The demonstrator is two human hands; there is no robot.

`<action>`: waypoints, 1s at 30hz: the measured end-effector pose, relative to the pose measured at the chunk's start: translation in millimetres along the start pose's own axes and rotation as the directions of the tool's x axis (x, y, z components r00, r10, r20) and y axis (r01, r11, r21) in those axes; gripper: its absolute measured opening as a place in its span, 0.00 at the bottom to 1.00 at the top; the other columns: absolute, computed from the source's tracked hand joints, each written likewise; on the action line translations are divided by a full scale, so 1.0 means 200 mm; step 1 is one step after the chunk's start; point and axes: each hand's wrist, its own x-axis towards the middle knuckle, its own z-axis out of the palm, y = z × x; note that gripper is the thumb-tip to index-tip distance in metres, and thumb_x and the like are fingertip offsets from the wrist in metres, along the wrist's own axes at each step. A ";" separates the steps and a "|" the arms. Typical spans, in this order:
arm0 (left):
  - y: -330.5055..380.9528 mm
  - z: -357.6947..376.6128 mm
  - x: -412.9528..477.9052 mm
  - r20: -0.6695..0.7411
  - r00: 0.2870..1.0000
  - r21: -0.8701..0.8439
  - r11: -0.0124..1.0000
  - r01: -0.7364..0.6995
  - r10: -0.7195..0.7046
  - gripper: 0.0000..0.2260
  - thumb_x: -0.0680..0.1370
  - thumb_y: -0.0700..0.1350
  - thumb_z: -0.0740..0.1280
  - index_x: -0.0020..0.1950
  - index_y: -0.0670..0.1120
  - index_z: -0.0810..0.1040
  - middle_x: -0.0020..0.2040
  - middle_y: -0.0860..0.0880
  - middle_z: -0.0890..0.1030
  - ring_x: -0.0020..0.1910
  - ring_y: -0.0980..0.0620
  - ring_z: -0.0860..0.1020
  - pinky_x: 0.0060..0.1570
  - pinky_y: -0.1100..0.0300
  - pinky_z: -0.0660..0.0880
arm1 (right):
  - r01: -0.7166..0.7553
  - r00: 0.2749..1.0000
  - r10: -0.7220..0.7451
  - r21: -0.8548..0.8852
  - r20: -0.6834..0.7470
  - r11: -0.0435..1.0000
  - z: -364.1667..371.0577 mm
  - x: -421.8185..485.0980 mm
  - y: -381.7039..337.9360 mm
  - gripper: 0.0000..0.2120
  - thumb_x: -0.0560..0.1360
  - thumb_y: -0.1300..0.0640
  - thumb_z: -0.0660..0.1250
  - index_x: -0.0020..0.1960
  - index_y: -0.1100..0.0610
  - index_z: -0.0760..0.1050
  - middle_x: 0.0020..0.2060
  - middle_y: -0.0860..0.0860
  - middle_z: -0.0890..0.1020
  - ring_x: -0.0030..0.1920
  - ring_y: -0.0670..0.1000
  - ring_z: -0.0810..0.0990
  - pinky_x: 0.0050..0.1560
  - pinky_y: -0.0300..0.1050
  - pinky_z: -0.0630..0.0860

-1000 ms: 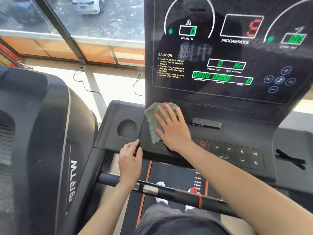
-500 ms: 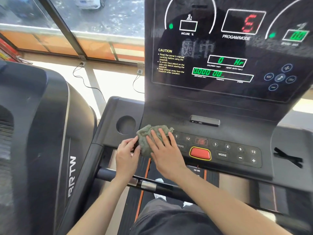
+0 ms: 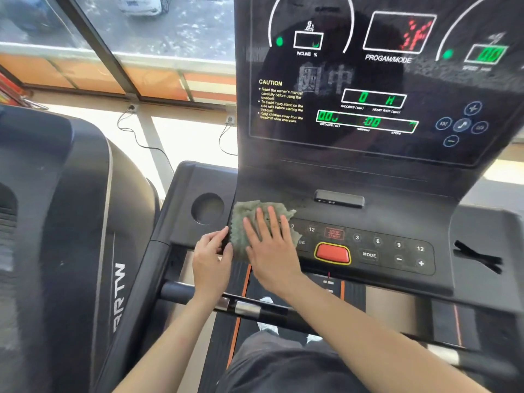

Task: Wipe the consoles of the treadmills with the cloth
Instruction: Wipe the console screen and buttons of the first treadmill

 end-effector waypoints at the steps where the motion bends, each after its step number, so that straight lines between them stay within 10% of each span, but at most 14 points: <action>1: 0.01 0.00 0.00 -0.005 1.000 0.012 1.000 0.004 -0.004 0.16 0.79 0.39 0.70 0.67 0.48 0.81 0.55 0.55 0.79 0.53 0.48 0.79 0.56 0.48 0.78 | 0.017 1.000 -0.017 -0.016 0.003 1.000 0.00 0.00 -0.01 0.30 0.83 0.45 0.50 0.82 0.54 0.48 0.81 0.58 0.48 0.80 0.63 0.39 0.78 0.62 0.40; 6: 0.05 0.05 -0.04 -0.053 0.998 0.155 0.988 -0.015 0.024 0.20 0.77 0.41 0.72 0.69 0.42 0.78 0.60 0.46 0.79 0.58 0.47 0.73 0.59 0.59 0.67 | -0.111 0.994 0.110 -0.041 -0.021 0.993 0.03 -0.19 0.18 0.30 0.84 0.45 0.45 0.82 0.56 0.46 0.81 0.58 0.47 0.80 0.61 0.40 0.78 0.63 0.42; 15: 0.09 0.16 -0.14 -0.061 0.996 0.261 0.964 -0.046 0.064 0.33 0.75 0.54 0.68 0.75 0.37 0.69 0.67 0.38 0.73 0.63 0.39 0.68 0.63 0.45 0.69 | -0.494 0.869 0.494 -0.037 -0.020 0.868 0.02 -0.54 0.62 0.31 0.81 0.44 0.48 0.79 0.59 0.61 0.77 0.63 0.61 0.78 0.66 0.55 0.76 0.68 0.51; 24: 0.11 0.20 -0.16 -0.007 0.999 0.378 0.925 -0.033 0.039 0.36 0.76 0.57 0.65 0.79 0.39 0.64 0.74 0.35 0.65 0.68 0.35 0.65 0.68 0.39 0.66 | -0.112 0.994 0.112 0.003 -0.010 0.994 0.06 -0.40 0.32 0.31 0.81 0.48 0.59 0.81 0.53 0.55 0.80 0.54 0.56 0.80 0.62 0.48 0.77 0.64 0.49; 30: 0.11 0.24 -0.19 0.014 1.000 0.368 0.930 -0.024 0.020 0.35 0.79 0.54 0.70 0.80 0.39 0.61 0.79 0.34 0.58 0.74 0.33 0.59 0.73 0.38 0.59 | -0.303 0.953 0.302 -0.041 -0.029 0.952 0.07 -0.71 0.61 0.30 0.82 0.48 0.50 0.82 0.54 0.52 0.81 0.55 0.54 0.80 0.60 0.49 0.77 0.64 0.51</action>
